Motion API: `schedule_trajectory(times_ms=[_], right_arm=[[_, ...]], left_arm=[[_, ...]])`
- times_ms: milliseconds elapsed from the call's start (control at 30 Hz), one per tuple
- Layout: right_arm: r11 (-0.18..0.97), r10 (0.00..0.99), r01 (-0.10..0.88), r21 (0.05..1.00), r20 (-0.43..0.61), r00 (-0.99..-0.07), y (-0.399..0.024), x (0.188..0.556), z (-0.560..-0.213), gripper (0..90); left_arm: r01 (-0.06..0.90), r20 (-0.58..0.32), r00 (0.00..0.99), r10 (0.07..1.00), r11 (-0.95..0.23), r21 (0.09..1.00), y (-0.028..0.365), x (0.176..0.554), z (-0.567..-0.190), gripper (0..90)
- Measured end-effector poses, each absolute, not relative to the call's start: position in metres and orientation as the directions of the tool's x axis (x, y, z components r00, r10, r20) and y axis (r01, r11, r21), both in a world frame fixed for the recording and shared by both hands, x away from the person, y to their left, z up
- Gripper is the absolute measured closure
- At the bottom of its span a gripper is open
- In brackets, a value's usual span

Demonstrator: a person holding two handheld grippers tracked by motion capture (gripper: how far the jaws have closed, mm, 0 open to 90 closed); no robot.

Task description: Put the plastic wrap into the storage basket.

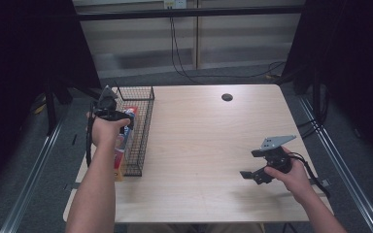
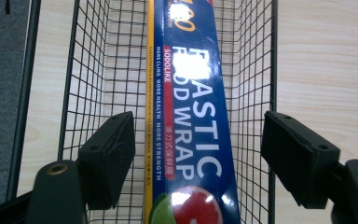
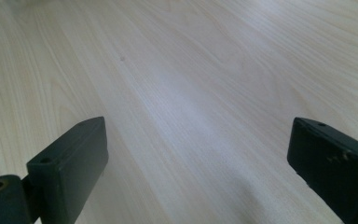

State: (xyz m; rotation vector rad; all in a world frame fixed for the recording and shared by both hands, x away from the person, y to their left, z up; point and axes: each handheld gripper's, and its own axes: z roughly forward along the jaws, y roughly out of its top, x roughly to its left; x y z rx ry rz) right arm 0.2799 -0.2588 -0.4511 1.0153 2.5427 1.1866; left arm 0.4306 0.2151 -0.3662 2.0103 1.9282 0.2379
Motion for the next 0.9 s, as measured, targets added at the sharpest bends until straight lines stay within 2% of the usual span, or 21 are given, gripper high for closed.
schedule_trajectory(times_ms=[400,900], right_arm=[[0.454,0.639,0.513,0.728,0.135,-0.757,-0.259,0.28,-0.451,4.8],[0.458,0.633,0.507,0.73,0.133,-0.763,-0.257,0.279,-0.45,4.8]], left_arm=[[0.925,-0.125,0.117,0.985,-0.063,0.374,0.211,0.427,-0.357,14.2],[0.899,-0.162,0.23,0.96,-0.146,0.412,0.194,0.417,-0.339,12.8]])
